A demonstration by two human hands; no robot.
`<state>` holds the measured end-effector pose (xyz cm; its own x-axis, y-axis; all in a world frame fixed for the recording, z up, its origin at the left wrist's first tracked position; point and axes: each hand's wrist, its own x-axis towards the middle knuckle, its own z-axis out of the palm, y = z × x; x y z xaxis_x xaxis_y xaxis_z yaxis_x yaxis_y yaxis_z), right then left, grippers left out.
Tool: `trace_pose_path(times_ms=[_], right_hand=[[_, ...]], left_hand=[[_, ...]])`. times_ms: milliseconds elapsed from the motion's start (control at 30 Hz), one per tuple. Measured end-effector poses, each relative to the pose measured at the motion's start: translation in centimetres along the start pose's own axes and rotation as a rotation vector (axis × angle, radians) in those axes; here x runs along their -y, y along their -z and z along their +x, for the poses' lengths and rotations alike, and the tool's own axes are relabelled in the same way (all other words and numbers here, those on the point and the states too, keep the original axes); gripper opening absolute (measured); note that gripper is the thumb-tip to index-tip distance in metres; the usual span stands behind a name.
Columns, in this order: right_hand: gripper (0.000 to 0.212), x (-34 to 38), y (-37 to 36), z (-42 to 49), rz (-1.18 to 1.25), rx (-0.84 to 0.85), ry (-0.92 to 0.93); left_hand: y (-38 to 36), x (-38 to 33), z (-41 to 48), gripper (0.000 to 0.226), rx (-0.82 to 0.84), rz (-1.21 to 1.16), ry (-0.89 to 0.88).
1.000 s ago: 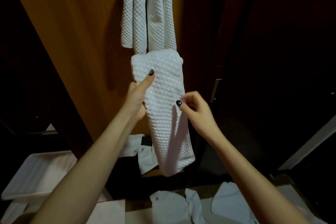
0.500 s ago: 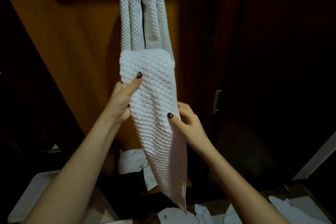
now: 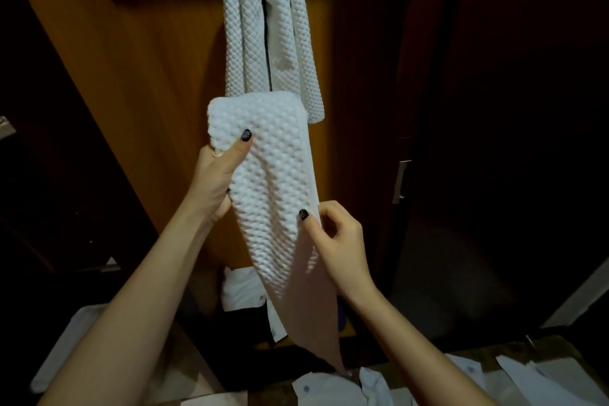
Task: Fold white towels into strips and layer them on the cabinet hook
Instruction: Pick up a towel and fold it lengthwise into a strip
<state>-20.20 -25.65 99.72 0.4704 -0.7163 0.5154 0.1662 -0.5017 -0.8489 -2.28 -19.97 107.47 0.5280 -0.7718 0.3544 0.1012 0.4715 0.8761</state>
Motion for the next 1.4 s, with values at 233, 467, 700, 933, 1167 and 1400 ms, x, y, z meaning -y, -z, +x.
trace_pose_path(times_ms=[233, 467, 700, 933, 1167, 1400], right_hand=[[0.017, -0.7, 0.7, 1.2, 0.175, -0.08, -0.174], [0.02, -2.8, 1.1, 1.1, 0.092, -0.022, -0.208], [0.014, -3.2, 1.0, 1.6, 0.308, 0.088, -0.364], [0.009, -2.9, 2.0, 3.8, 0.257, 0.081, -0.284], [0.045, -1.6, 0.9, 4.1, 0.408, 0.309, -0.369], [0.041, -0.4, 0.7, 3.8, 0.402, 0.464, -0.283]], left_hand=[[0.0, -0.3, 0.4, 0.018, 0.003, -0.054, 0.054], [-1.3, -0.2, 0.3, 0.037, -0.036, 0.012, 0.105], [-1.6, -0.4, -0.2, 0.033, -0.01, -0.075, 0.172], [-0.4, -1.0, 0.0, 0.028, -0.034, -0.162, 0.21], [-0.1, -1.2, 0.1, 0.033, 0.02, -0.229, 0.254], [-0.1, -0.3, 0.2, 0.03, -0.013, -0.357, 0.27]])
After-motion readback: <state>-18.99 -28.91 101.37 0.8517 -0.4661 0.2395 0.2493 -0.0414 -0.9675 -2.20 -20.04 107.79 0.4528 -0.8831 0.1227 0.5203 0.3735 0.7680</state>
